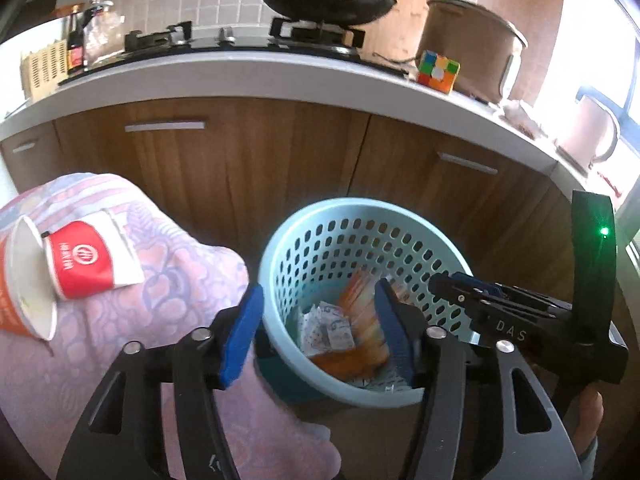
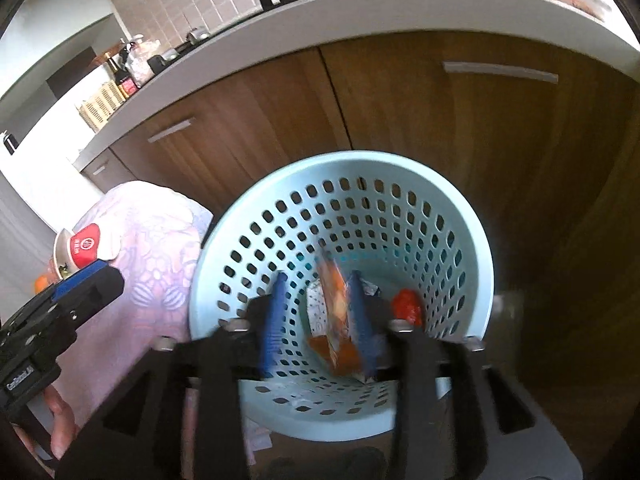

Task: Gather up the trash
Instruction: 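Move both tools back toward the paper cups and peels on the table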

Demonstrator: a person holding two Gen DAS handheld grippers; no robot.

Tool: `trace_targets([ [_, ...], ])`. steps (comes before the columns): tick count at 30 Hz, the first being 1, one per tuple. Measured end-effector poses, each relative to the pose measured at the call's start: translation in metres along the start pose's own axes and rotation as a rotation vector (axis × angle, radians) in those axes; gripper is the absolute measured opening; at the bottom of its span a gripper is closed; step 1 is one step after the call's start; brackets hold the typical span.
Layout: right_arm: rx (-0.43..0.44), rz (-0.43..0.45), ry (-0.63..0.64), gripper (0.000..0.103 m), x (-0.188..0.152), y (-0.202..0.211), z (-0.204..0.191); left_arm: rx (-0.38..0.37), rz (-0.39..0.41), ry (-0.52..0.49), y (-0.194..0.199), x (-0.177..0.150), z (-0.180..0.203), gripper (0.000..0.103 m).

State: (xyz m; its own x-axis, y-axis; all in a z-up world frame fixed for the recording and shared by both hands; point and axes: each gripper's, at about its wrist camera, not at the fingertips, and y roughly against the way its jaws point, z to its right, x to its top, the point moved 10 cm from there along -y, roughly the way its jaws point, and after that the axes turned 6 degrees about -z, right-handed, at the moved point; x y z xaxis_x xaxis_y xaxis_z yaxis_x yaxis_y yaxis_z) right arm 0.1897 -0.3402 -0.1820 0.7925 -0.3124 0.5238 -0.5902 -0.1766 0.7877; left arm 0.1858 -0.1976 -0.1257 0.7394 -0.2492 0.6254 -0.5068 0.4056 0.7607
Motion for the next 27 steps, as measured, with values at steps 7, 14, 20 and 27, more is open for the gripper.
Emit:
trace_targets([
  [7, 0.021, 0.046, 0.062, 0.046, 0.007, 0.02, -0.034, -0.007, 0.065, 0.065, 0.04, -0.003, -0.025, 0.058],
  [14, 0.061, 0.09, 0.15, 0.046, 0.01, 0.041, -0.085, 0.029, 0.161, 0.128, 0.097, -0.009, -0.06, 0.058],
  [20, 0.125, 0.14, 0.281, 0.049, 0.002, 0.059, -0.149, 0.121, 0.243, 0.187, 0.151, -0.029, -0.104, 0.066],
  [27, 0.211, 0.141, 0.408, 0.049, -0.018, 0.056, -0.233, 0.226, 0.349, 0.312, 0.223, -0.062, -0.179, 0.074],
])
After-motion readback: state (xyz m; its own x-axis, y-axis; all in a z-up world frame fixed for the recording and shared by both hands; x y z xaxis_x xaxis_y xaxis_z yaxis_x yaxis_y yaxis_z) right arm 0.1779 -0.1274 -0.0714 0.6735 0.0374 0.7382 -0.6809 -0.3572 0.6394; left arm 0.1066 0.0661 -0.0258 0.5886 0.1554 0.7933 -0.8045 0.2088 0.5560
